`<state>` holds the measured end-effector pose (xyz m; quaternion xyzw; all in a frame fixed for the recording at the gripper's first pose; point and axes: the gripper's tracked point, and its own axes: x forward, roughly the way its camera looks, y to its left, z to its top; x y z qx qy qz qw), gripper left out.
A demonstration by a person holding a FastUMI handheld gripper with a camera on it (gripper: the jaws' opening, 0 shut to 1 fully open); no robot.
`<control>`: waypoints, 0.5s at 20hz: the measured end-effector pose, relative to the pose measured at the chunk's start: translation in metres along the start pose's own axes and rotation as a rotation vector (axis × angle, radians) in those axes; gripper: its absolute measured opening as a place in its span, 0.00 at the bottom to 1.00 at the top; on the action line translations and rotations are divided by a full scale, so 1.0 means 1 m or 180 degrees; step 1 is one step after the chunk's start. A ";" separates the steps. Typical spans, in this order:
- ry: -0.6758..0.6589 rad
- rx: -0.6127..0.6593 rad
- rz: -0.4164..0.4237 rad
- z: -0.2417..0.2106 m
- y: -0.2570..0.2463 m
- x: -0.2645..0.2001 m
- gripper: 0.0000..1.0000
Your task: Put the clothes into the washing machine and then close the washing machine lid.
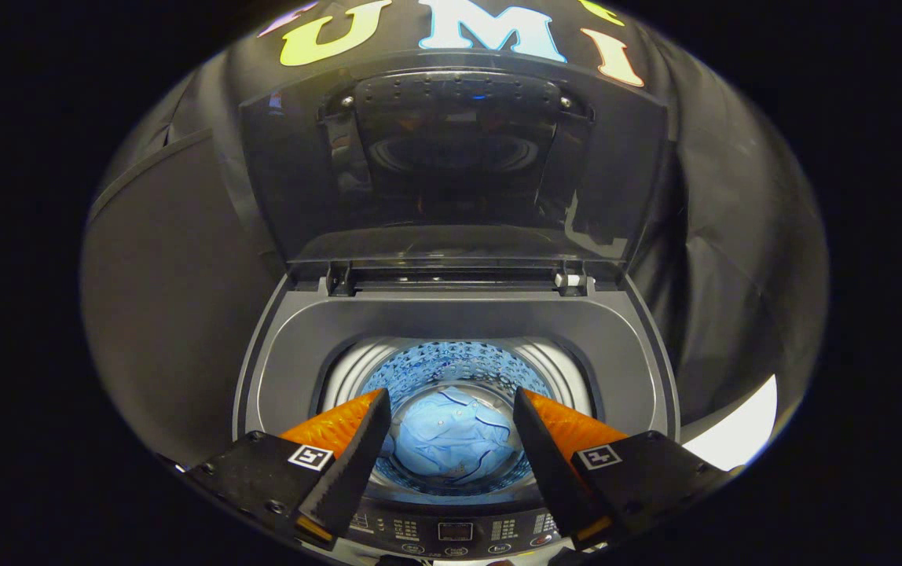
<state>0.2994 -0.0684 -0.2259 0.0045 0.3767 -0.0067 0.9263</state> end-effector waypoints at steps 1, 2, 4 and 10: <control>-0.0037 0.0003 0.0001 0.002 0.000 -0.004 0.97; -0.0109 0.0017 0.0000 0.008 0.000 -0.010 0.97; -0.0346 0.0057 0.0049 0.026 0.004 -0.022 0.97; -0.0803 -0.0042 0.0134 0.070 0.011 -0.061 0.97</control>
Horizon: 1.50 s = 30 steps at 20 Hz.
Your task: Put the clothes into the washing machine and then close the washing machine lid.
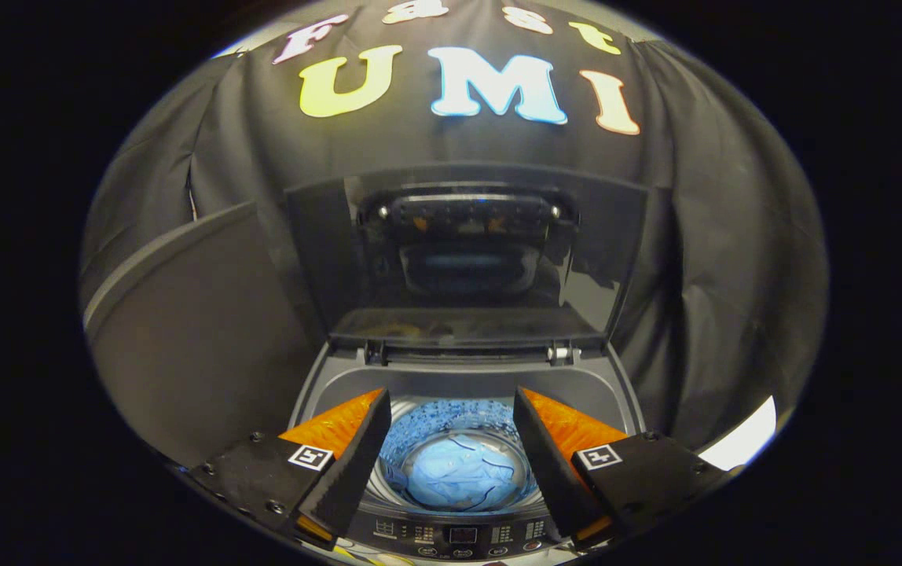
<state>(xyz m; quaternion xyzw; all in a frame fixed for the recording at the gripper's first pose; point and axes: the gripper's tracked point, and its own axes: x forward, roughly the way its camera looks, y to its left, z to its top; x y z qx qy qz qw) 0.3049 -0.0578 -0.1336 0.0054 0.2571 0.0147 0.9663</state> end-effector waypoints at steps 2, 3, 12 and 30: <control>-0.0156 -0.0055 -0.0002 0.019 0.002 -0.010 0.97; -0.0259 -0.0065 0.0009 0.030 0.003 -0.014 0.97; -0.0873 -0.0102 0.0042 0.107 0.018 -0.034 0.97; -0.1137 0.0095 -0.0094 0.205 0.003 0.032 0.96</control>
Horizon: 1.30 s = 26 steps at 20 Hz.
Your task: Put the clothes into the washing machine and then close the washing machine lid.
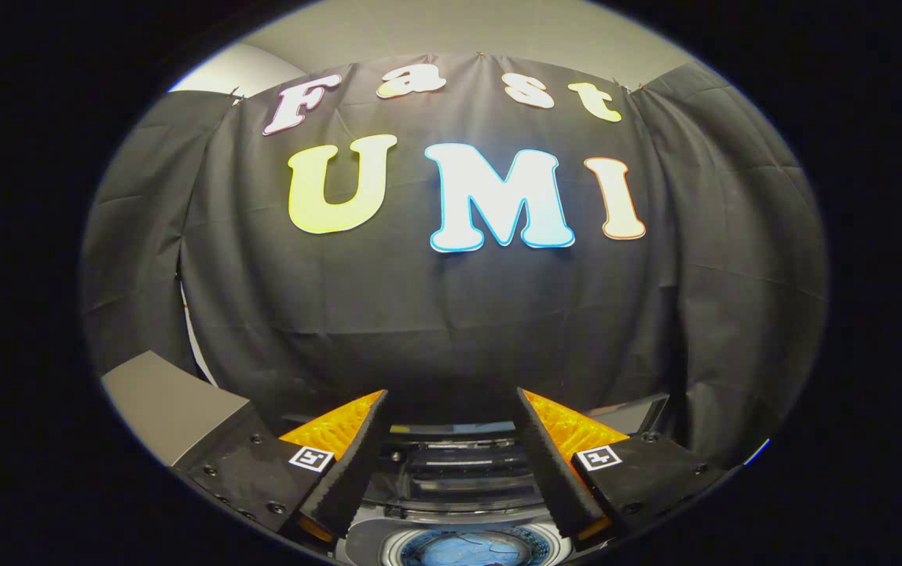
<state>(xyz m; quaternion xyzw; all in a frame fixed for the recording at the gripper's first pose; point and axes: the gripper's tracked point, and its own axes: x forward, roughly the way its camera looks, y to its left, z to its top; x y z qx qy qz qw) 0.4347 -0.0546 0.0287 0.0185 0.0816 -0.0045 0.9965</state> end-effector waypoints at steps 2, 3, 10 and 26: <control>0.0099 0.0025 -0.0044 -0.001 -0.010 0.021 0.97; 0.0138 0.0059 -0.0065 -0.001 -0.013 0.029 0.97; 0.0369 0.0072 -0.0070 -0.020 -0.021 0.053 0.96; 0.0094 -0.0010 0.0062 -0.027 -0.017 0.015 0.98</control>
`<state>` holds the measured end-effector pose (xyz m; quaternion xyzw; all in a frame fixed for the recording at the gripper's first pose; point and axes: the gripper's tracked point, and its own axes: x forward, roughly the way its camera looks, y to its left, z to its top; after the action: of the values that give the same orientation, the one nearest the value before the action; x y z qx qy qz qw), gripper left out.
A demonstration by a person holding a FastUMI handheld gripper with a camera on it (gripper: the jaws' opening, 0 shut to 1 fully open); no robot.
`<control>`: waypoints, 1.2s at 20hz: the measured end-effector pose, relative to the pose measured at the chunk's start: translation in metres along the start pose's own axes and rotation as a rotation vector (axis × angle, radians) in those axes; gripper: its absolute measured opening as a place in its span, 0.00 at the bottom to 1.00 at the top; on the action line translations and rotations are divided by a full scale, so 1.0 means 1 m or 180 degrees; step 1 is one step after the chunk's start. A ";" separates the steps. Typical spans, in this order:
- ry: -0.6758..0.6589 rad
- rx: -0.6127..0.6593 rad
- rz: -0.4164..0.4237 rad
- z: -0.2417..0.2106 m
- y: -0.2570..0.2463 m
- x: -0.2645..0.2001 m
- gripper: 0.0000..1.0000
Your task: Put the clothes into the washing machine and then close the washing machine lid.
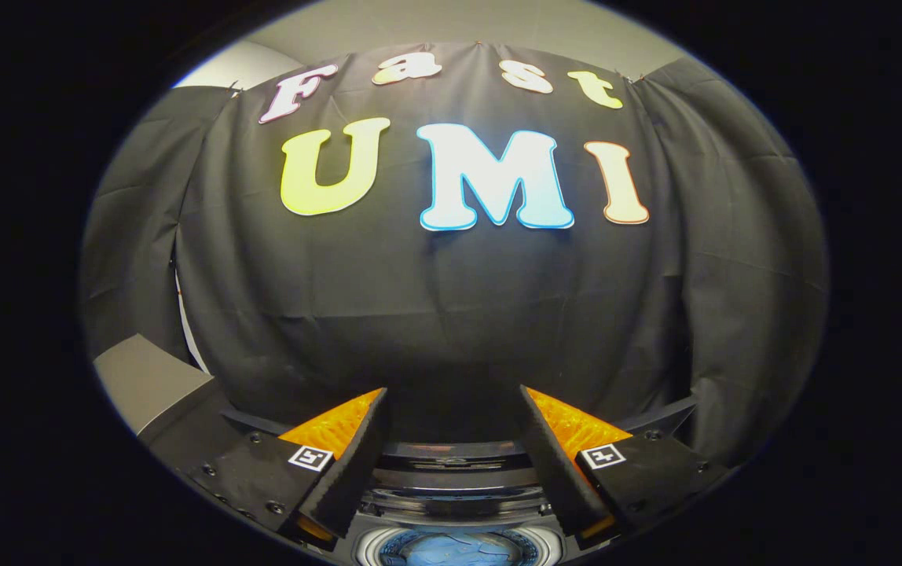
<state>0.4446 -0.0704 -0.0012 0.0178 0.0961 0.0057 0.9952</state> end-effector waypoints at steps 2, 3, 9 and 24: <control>-0.0031 -0.0010 0.0001 -0.002 0.000 -0.009 0.98; -0.0038 -0.0010 0.0007 -0.003 0.000 -0.012 0.99; -0.0103 -0.0027 0.0039 -0.011 0.001 -0.036 0.99; -0.0123 -0.0026 0.0094 -0.041 0.002 -0.089 0.98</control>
<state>0.3492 -0.0681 -0.0247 0.0152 0.0765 0.0204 0.9967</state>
